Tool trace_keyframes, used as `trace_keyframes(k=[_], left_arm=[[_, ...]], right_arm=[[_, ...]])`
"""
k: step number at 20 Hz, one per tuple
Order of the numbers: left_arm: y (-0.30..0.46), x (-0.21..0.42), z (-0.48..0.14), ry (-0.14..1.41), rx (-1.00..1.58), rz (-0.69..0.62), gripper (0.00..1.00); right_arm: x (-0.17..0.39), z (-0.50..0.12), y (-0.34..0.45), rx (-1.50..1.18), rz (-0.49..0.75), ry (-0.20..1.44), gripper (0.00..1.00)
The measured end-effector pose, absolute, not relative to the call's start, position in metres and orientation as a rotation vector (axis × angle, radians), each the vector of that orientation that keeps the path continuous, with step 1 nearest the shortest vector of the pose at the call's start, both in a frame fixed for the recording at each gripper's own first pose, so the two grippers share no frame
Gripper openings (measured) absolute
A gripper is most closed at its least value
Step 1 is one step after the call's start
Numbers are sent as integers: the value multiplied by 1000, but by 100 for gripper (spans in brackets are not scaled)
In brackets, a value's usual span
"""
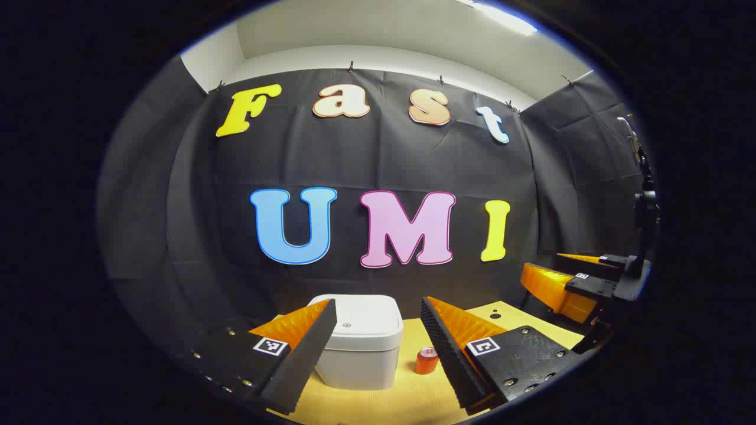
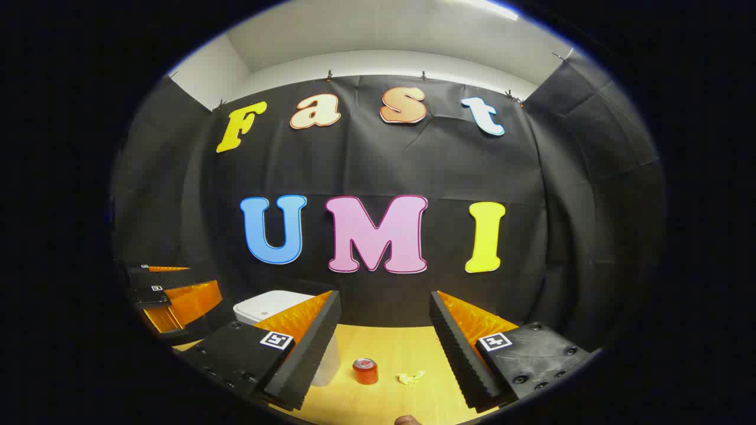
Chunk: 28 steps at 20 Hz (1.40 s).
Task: Press the lid of the desktop garbage bin to open it, pick up the crumpled paper on the desktop and throw it into the bin, then pick up the pop can on the desktop and drop it into the bin, and finally close the garbage bin lid.
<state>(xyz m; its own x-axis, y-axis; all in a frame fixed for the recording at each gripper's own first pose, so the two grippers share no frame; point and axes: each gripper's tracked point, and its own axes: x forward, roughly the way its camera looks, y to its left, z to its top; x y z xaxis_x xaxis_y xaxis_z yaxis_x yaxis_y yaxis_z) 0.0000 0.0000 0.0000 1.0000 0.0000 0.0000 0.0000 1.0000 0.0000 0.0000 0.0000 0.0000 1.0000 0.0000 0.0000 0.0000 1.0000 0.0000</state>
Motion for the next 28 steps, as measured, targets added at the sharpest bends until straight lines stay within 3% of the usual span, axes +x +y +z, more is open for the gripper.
trace_keyframes(k=[28], left_arm=[[3,15,5,2,-62,-18,94]], right_arm=[[-12,-10,-7,-4,-4,31,98]])
